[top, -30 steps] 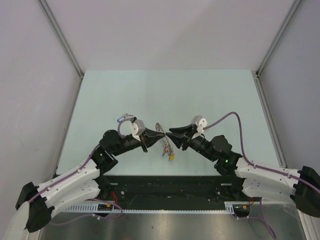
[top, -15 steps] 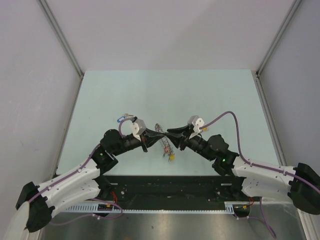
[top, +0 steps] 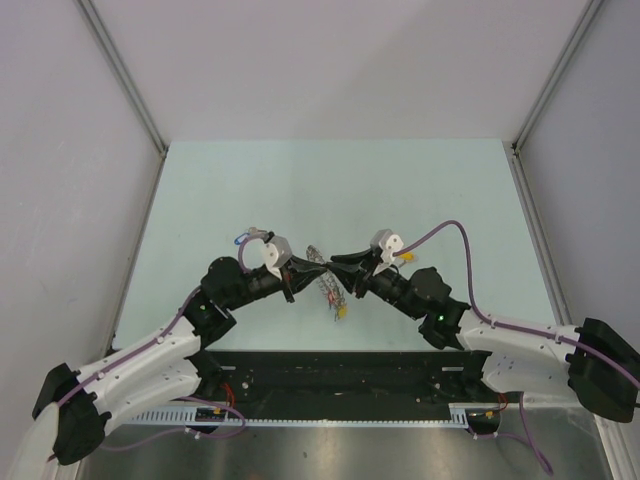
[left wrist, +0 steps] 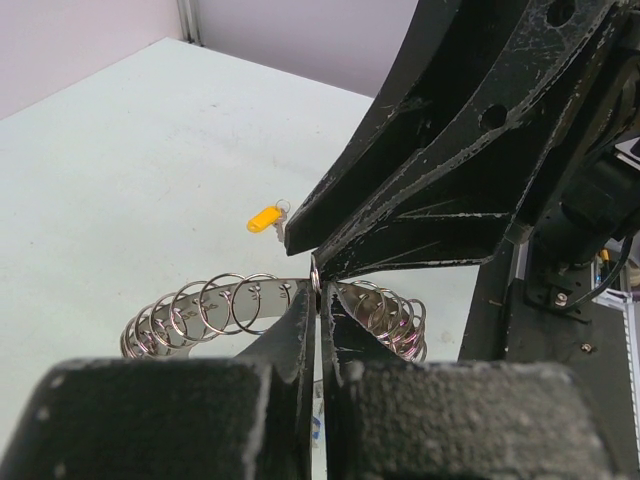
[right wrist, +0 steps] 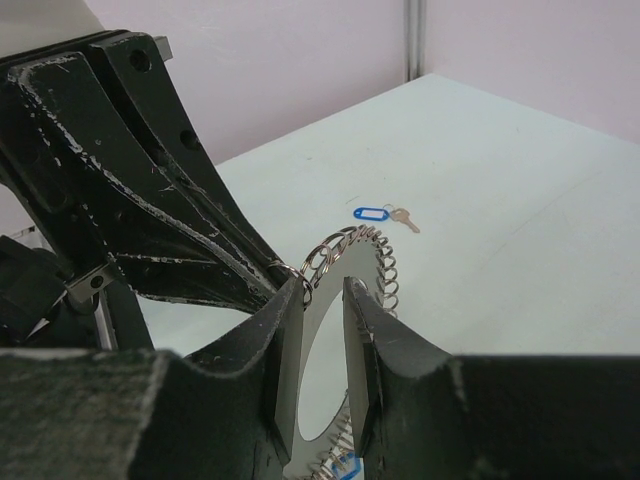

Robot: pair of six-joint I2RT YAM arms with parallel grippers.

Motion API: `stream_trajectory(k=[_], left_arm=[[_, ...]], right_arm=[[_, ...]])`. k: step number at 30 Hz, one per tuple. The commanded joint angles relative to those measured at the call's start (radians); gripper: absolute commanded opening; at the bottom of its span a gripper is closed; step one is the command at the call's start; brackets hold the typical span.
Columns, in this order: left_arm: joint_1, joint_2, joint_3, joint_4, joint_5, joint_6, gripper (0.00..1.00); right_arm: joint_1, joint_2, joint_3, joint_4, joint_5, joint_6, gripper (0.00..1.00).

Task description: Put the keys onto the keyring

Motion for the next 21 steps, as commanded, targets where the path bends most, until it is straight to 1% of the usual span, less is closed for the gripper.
stream_trajectory(k=[1, 6, 8, 9, 12, 13, 15, 20, 21], left_arm=[[-0.013, 0.006, 0.044, 0.085, 0.072, -0.013, 0.00], [-0.013, 0.015, 0.057, 0.066, 0.095, -0.002, 0.00], [-0.013, 0.014, 0.058, 0.059, 0.096, 0.009, 0.00], [-0.013, 0.011, 0.060, 0.053, 0.096, 0.013, 0.00], [-0.013, 0.006, 0.063, 0.045, 0.107, 0.027, 0.00], [-0.013, 0.008, 0.061, 0.046, 0.113, 0.029, 0.00], [-0.013, 0.012, 0.058, 0.063, 0.133, 0.026, 0.00], [-0.013, 0.026, 0.049, 0.102, 0.184, 0.013, 0.00], [-0.013, 0.029, 0.050, 0.102, 0.191, 0.015, 0.00]], right_arm=[[0.012, 0.031, 0.044, 0.068, -0.026, -0.021, 0.28], [0.000, 0.037, 0.064, 0.024, -0.127, -0.052, 0.28], [-0.023, 0.033, 0.069, 0.002, -0.163, -0.053, 0.28], [-0.032, 0.031, 0.071, -0.007, -0.204, -0.052, 0.28], [-0.064, 0.020, 0.075, -0.041, -0.247, -0.049, 0.23], [-0.069, 0.017, 0.077, -0.045, -0.256, -0.047, 0.19], [-0.080, 0.011, 0.081, -0.055, -0.276, -0.049, 0.17], [-0.080, 0.023, 0.095, -0.067, -0.316, -0.055, 0.17], [-0.080, 0.033, 0.101, -0.071, -0.322, -0.061, 0.19]])
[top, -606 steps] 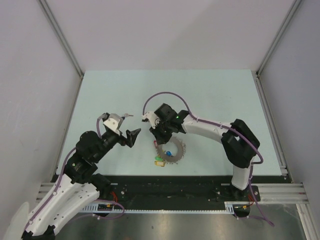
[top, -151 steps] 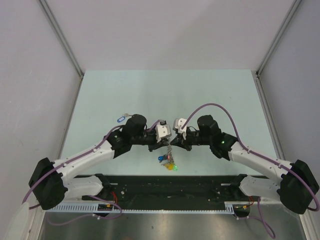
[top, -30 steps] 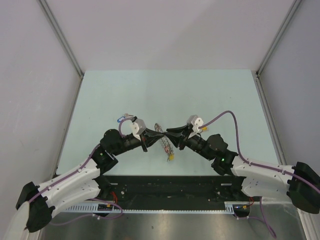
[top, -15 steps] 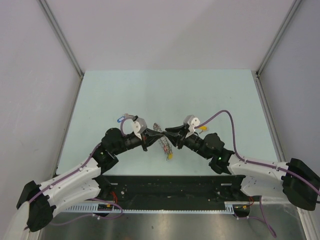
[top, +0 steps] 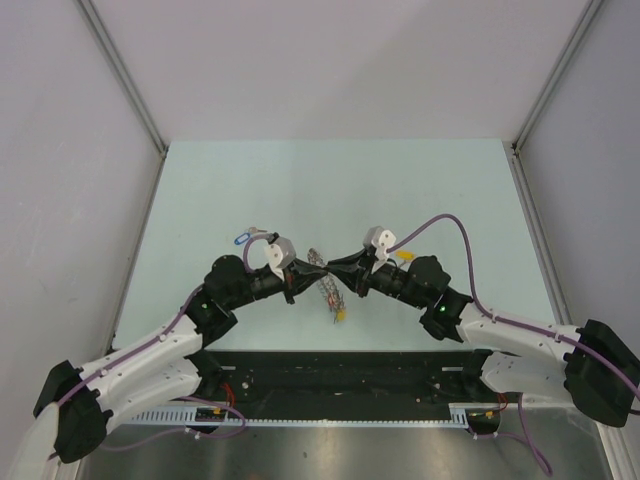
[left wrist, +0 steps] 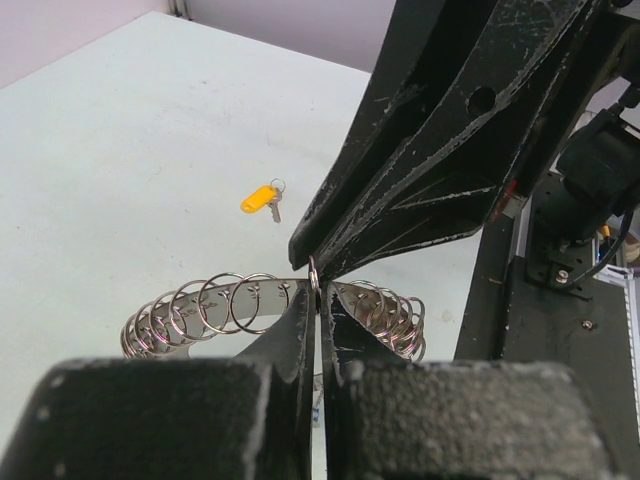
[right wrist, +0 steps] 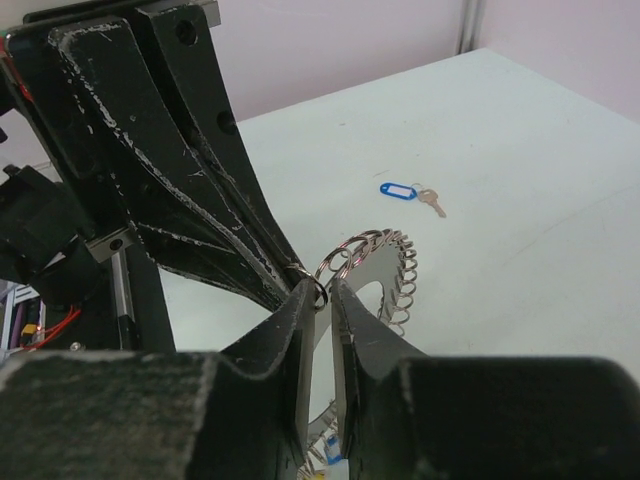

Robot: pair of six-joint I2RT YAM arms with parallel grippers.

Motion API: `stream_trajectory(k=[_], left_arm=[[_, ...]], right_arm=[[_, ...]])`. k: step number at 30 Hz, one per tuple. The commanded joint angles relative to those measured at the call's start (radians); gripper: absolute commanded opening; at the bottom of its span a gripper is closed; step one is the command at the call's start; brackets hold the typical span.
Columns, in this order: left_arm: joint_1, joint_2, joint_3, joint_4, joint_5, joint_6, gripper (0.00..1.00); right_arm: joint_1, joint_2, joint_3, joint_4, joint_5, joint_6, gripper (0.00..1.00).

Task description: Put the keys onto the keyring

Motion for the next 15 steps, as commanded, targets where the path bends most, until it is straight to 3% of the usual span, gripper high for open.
stream_trajectory(k=[1, 5, 9, 15], left_arm=[[-0.021, 0.011, 0.053, 0.131, 0.175, -0.004, 0.00], [-0.021, 0.008, 0.059, 0.115, 0.180, 0.007, 0.00], [-0.021, 0.007, 0.054, 0.118, 0.175, 0.010, 0.00], [-0.021, 0.015, 0.063, 0.095, 0.145, 0.007, 0.04]], right_arm=[[0.010, 0.015, 0.070, -0.001, -0.095, -0.020, 0.20], [0.009, 0.017, 0.090, -0.067, -0.100, -0.043, 0.17], [0.002, -0.003, 0.111, -0.124, -0.100, -0.092, 0.00], [0.012, -0.028, 0.175, -0.272, -0.076, -0.177, 0.00]])
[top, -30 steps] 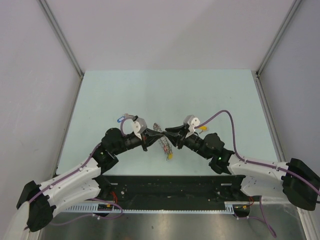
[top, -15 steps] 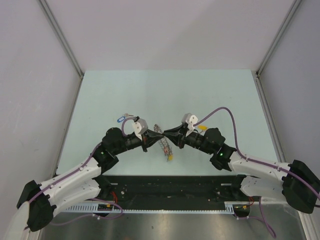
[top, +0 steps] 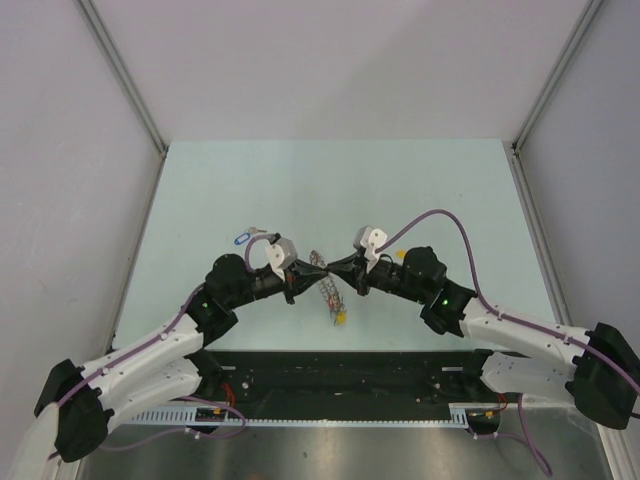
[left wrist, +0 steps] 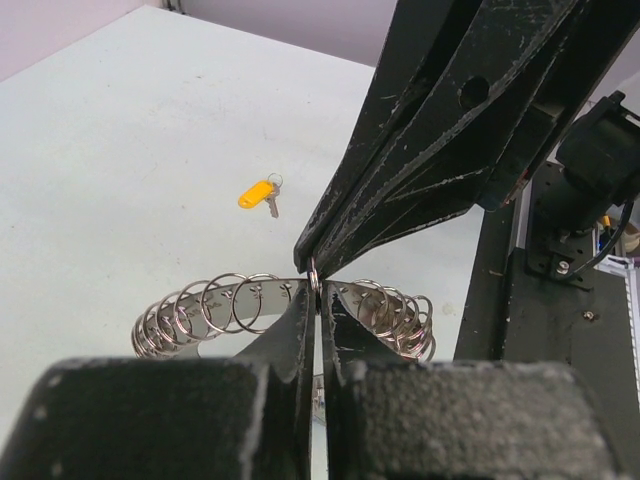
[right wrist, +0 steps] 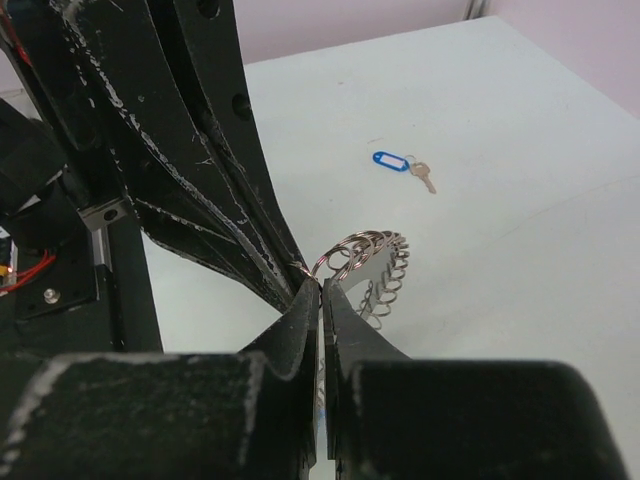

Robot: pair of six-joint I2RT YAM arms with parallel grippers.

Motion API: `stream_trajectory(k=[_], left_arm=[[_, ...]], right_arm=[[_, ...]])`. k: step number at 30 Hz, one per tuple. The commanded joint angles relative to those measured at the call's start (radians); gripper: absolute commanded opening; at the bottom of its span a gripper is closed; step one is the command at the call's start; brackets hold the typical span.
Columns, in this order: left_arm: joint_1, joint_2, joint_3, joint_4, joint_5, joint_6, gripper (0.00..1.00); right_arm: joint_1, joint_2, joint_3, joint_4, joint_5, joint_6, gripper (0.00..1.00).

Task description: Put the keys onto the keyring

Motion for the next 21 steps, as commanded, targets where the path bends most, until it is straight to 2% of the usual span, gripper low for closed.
stream_trajectory(k=[1, 4, 9, 21], left_arm=[[-0.031, 0.002, 0.067, 0.079, 0.110, -0.006, 0.05], [-0.031, 0.009, 0.082, 0.040, 0.089, 0.003, 0.11], [-0.031, 0.028, 0.106, -0.002, 0.082, 0.019, 0.13], [-0.031, 0.055, 0.142, -0.086, 0.087, 0.055, 0.20]], right_arm=[[0.022, -0.019, 0.112, -0.091, -0.015, -0.088, 0.00], [0.028, -0.027, 0.158, -0.173, 0.001, -0.141, 0.00], [0.045, -0.035, 0.210, -0.288, 0.016, -0.198, 0.00], [0.095, 0.000, 0.270, -0.385, 0.057, -0.265, 0.00]])
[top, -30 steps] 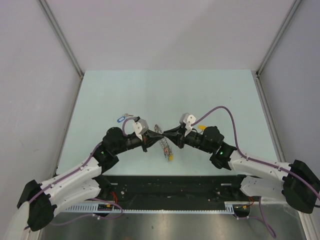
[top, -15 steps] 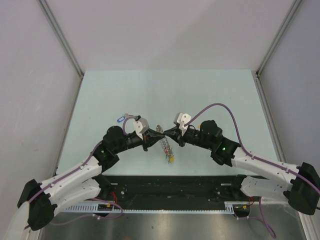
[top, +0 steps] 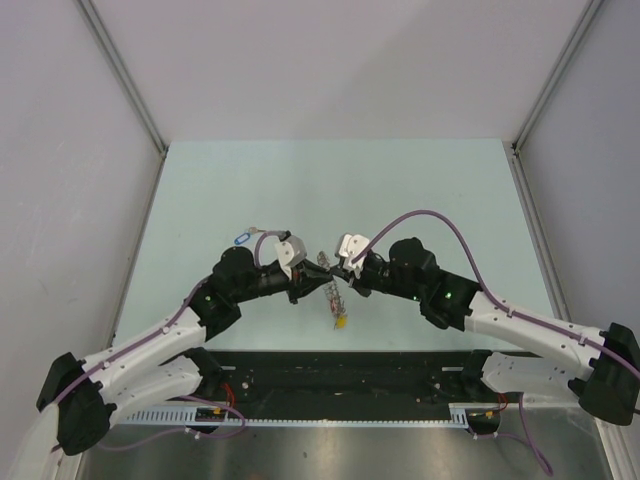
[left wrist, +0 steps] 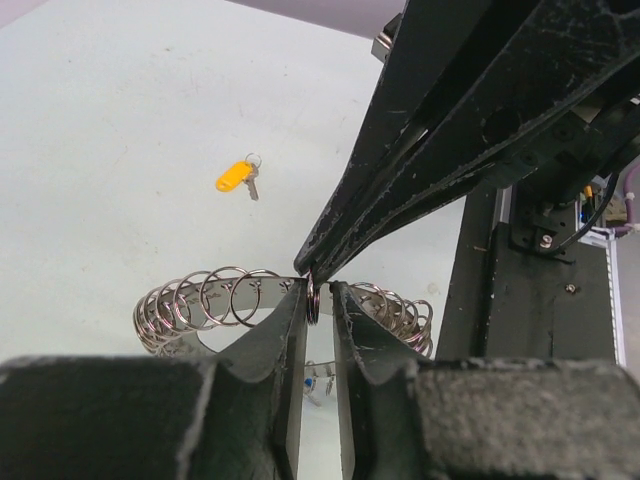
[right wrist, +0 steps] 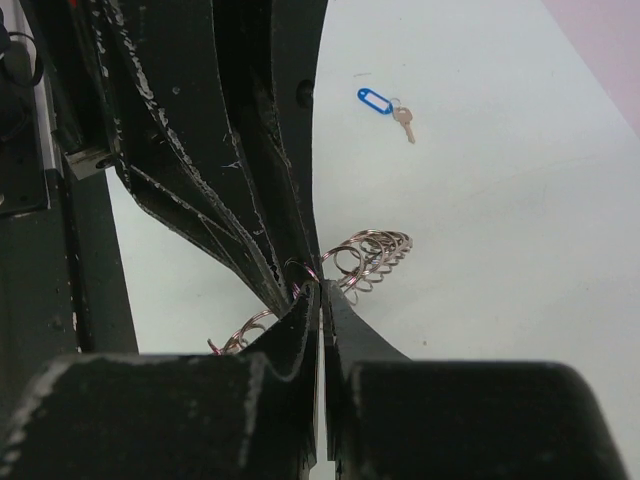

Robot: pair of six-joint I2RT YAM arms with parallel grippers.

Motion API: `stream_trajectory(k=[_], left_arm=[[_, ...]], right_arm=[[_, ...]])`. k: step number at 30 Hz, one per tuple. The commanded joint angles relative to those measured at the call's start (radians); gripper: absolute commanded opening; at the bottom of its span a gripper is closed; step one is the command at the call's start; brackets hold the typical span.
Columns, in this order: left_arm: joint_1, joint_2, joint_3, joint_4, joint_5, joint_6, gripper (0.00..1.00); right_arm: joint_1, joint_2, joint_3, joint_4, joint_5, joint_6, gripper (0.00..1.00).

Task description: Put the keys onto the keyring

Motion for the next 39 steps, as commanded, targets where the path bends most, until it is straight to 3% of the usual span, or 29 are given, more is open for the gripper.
stream_trajectory(k=[1, 5, 9, 11, 13, 16, 22, 24, 25, 27, 28, 33, 39], left_arm=[[-0.017, 0.010, 0.067, 0.011, 0.052, 0.026, 0.20], [-0.016, 0.016, 0.076, -0.015, 0.045, 0.039, 0.00], [-0.017, 0.003, 0.075, -0.020, 0.031, 0.037, 0.00], [-0.017, -0.004, 0.070, -0.017, 0.020, 0.037, 0.00], [-0.017, -0.015, 0.065, -0.009, 0.012, 0.037, 0.00], [-0.017, -0.030, 0.056, 0.005, 0.012, 0.037, 0.00], [-0.016, -0.047, 0.027, 0.072, 0.083, 0.037, 0.01], [-0.016, -0.047, 0.021, 0.097, 0.116, 0.037, 0.00], [-0.016, -0.049, 0.019, 0.103, 0.124, 0.037, 0.00], [-0.013, -0.052, 0.013, 0.121, 0.144, 0.054, 0.00], [-0.011, -0.053, 0.012, 0.129, 0.166, 0.066, 0.00], [0.000, -0.064, 0.012, 0.126, 0.267, 0.131, 0.00], [0.009, -0.066, 0.029, 0.103, 0.408, 0.152, 0.00]], right_arm=[[0.031, 0.008, 0.073, 0.042, -0.019, -0.021, 0.00], [0.033, 0.007, 0.077, 0.033, -0.013, -0.024, 0.00], [0.031, -0.011, 0.076, 0.022, 0.016, 0.002, 0.00], [0.027, -0.039, 0.076, 0.011, 0.038, 0.034, 0.07], [0.013, -0.079, 0.077, 0.000, 0.057, 0.057, 0.23], [-0.030, -0.125, 0.073, -0.023, 0.084, 0.130, 0.37], [-0.160, -0.277, 0.001, -0.018, 0.076, 0.265, 0.40], [-0.209, -0.333, -0.041, -0.013, 0.067, 0.307, 0.45], [-0.223, -0.350, -0.056, -0.007, 0.073, 0.334, 0.56], [-0.251, -0.389, -0.091, -0.007, 0.107, 0.374, 0.63], [-0.275, -0.393, -0.096, -0.026, 0.123, 0.387, 0.74], [-0.371, -0.337, -0.098, -0.110, 0.157, 0.446, 0.96], [-0.478, -0.233, -0.098, -0.151, 0.170, 0.528, 1.00]])
